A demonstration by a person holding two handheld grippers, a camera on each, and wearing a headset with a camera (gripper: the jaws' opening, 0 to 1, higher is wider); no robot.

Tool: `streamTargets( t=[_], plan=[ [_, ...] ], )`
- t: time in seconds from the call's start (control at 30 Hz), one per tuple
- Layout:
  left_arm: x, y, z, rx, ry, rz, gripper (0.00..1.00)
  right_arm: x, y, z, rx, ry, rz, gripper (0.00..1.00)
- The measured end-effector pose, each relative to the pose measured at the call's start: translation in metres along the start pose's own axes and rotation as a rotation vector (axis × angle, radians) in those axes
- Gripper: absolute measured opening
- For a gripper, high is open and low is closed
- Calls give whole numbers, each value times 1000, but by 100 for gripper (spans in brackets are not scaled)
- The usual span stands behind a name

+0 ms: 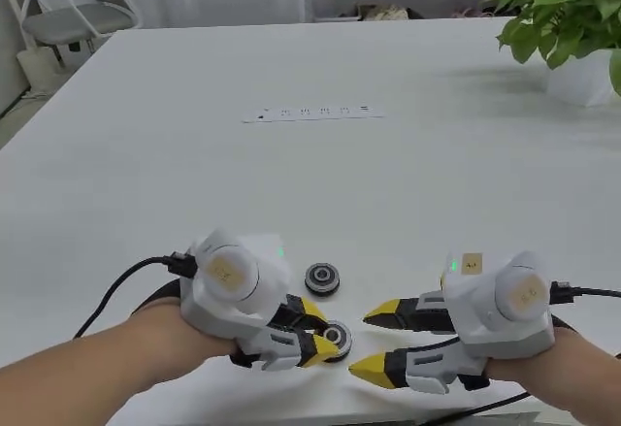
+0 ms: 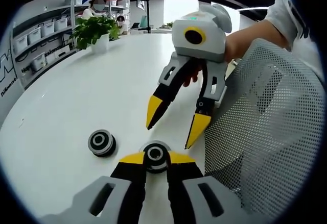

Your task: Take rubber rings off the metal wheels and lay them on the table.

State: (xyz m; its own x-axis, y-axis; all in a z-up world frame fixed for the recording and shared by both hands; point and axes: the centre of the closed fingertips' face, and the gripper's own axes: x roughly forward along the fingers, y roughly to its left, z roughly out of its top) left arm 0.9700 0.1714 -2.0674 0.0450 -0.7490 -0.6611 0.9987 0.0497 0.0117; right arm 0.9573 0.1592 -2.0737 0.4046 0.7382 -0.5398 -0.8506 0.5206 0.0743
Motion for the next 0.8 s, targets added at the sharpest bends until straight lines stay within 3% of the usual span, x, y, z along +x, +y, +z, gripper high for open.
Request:
streamTargets(
  t=[0.8],
  plan=[
    [1, 1, 0, -8, -31, 34, 8, 19, 1, 2, -4, 9, 24, 31]
  ],
)
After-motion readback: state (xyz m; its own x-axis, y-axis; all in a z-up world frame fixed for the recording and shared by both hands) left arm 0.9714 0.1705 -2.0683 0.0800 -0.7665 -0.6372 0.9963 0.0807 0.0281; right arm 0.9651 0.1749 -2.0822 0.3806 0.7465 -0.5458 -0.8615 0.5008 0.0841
